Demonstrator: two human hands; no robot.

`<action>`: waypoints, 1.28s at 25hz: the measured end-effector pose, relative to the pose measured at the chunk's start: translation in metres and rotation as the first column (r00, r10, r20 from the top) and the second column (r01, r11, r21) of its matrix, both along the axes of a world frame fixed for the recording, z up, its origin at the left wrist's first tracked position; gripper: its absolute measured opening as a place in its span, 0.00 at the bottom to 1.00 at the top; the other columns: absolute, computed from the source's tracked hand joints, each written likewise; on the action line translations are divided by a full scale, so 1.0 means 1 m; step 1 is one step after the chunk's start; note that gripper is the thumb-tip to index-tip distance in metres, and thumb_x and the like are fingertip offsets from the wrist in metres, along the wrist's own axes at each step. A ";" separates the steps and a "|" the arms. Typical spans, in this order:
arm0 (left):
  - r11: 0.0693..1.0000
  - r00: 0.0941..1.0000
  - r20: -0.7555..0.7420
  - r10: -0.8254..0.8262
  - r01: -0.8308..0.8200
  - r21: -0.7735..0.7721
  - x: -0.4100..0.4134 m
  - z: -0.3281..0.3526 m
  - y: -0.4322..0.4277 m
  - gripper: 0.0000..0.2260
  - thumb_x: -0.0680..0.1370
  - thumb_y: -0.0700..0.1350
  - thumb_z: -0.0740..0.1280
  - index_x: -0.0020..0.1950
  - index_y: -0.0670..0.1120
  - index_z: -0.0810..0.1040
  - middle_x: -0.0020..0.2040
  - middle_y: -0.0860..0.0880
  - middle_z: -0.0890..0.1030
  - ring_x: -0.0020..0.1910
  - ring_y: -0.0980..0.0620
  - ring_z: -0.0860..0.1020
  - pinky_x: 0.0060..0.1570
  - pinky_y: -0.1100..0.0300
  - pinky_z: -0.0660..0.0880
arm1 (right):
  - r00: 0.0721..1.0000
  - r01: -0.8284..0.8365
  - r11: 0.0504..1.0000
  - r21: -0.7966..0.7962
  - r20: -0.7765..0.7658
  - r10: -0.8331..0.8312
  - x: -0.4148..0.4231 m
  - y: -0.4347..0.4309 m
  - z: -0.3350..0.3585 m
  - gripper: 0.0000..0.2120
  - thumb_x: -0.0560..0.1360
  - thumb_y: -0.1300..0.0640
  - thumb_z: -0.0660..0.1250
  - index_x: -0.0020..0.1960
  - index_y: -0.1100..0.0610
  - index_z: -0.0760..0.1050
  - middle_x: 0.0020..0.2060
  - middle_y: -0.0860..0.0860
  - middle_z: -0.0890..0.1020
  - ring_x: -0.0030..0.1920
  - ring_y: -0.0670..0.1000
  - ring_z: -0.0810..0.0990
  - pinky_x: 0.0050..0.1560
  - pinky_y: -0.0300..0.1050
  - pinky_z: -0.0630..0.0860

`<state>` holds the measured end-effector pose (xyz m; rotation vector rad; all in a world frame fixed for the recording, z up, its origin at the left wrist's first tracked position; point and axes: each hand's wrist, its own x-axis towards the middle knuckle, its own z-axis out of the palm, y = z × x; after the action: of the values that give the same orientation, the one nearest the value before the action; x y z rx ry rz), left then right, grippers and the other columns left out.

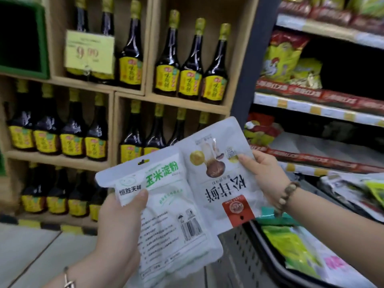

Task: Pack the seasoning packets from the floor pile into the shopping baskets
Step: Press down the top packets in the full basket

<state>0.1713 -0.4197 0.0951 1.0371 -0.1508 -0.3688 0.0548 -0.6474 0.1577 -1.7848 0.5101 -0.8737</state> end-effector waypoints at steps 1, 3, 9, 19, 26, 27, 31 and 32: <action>0.999 0.999 -0.006 -0.043 0.043 -0.006 -0.007 0.010 -0.016 0.07 0.78 0.38 0.65 0.48 0.48 0.80 0.40 0.48 0.85 0.38 0.43 0.84 0.39 0.47 0.79 | 0.999 0.033 0.999 -0.005 0.000 -0.033 -0.016 -0.014 0.005 0.10 0.76 0.56 0.64 0.41 0.52 0.82 0.40 0.57 0.85 0.40 0.59 0.84 0.40 0.55 0.81; 0.990 0.990 -0.027 -0.136 0.135 -0.037 -0.023 0.028 -0.049 0.06 0.79 0.37 0.63 0.49 0.45 0.80 0.44 0.43 0.85 0.41 0.40 0.84 0.44 0.42 0.79 | 0.994 0.108 0.994 0.004 0.009 -0.108 -0.051 -0.043 0.017 0.10 0.76 0.56 0.65 0.40 0.52 0.83 0.39 0.57 0.85 0.38 0.57 0.84 0.37 0.52 0.82; 0.928 0.918 -0.138 -0.372 0.370 -0.040 -0.068 0.062 -0.142 0.04 0.79 0.39 0.64 0.51 0.44 0.78 0.46 0.41 0.83 0.41 0.41 0.82 0.45 0.42 0.78 | 0.935 0.353 0.935 0.019 0.013 -0.354 -0.146 -0.118 0.028 0.08 0.77 0.57 0.64 0.43 0.58 0.80 0.36 0.55 0.85 0.34 0.54 0.83 0.36 0.50 0.81; 0.761 0.780 -0.266 -0.566 0.619 0.195 -0.126 0.033 -0.220 0.06 0.79 0.36 0.64 0.43 0.39 0.77 0.34 0.39 0.83 0.31 0.41 0.81 0.30 0.52 0.78 | 0.776 0.562 0.827 -0.029 -0.329 -0.539 -0.239 -0.171 -0.025 0.18 0.75 0.54 0.67 0.51 0.71 0.74 0.46 0.71 0.78 0.45 0.71 0.78 0.44 0.51 0.74; 0.779 0.827 0.095 -0.555 0.476 0.407 -0.122 0.019 -0.211 0.19 0.77 0.37 0.66 0.67 0.46 0.70 0.64 0.47 0.76 0.52 0.48 0.79 0.46 0.55 0.75 | 0.587 0.465 0.771 -0.436 -0.500 -0.637 -0.242 -0.168 -0.039 0.12 0.73 0.48 0.68 0.54 0.47 0.71 0.51 0.47 0.79 0.38 0.36 0.72 0.35 0.32 0.67; 0.790 0.781 0.347 -0.519 0.283 0.544 -0.118 0.021 -0.209 0.25 0.76 0.42 0.69 0.70 0.53 0.64 0.71 0.54 0.65 0.62 0.52 0.71 0.57 0.55 0.71 | 0.544 0.416 0.758 -0.503 -0.531 -0.650 -0.241 -0.167 -0.037 0.16 0.73 0.45 0.67 0.58 0.47 0.70 0.50 0.45 0.79 0.39 0.37 0.73 0.33 0.33 0.66; 0.553 0.092 0.583 -0.808 -0.223 0.802 -0.126 0.020 -0.218 0.34 0.73 0.69 0.57 0.74 0.62 0.47 0.74 0.65 0.38 0.73 0.61 0.34 0.71 0.54 0.36 | 0.409 0.278 0.731 -0.624 -0.611 -0.678 -0.231 -0.164 -0.034 0.38 0.71 0.34 0.60 0.74 0.52 0.54 0.67 0.50 0.70 0.61 0.52 0.74 0.50 0.46 0.72; 0.476 0.028 0.505 -0.863 -0.293 0.829 -0.130 0.013 -0.224 0.37 0.72 0.71 0.54 0.76 0.60 0.45 0.76 0.59 0.35 0.73 0.57 0.31 0.71 0.51 0.33 | 0.411 0.248 0.769 -0.589 -0.655 -0.634 -0.228 -0.164 -0.036 0.42 0.69 0.30 0.57 0.74 0.53 0.52 0.69 0.51 0.67 0.63 0.52 0.71 0.55 0.47 0.72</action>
<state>0.0415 -0.6435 0.1085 2.1345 -1.8177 -0.0732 -0.1727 -0.8111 0.1219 -2.4832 1.6355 -0.3927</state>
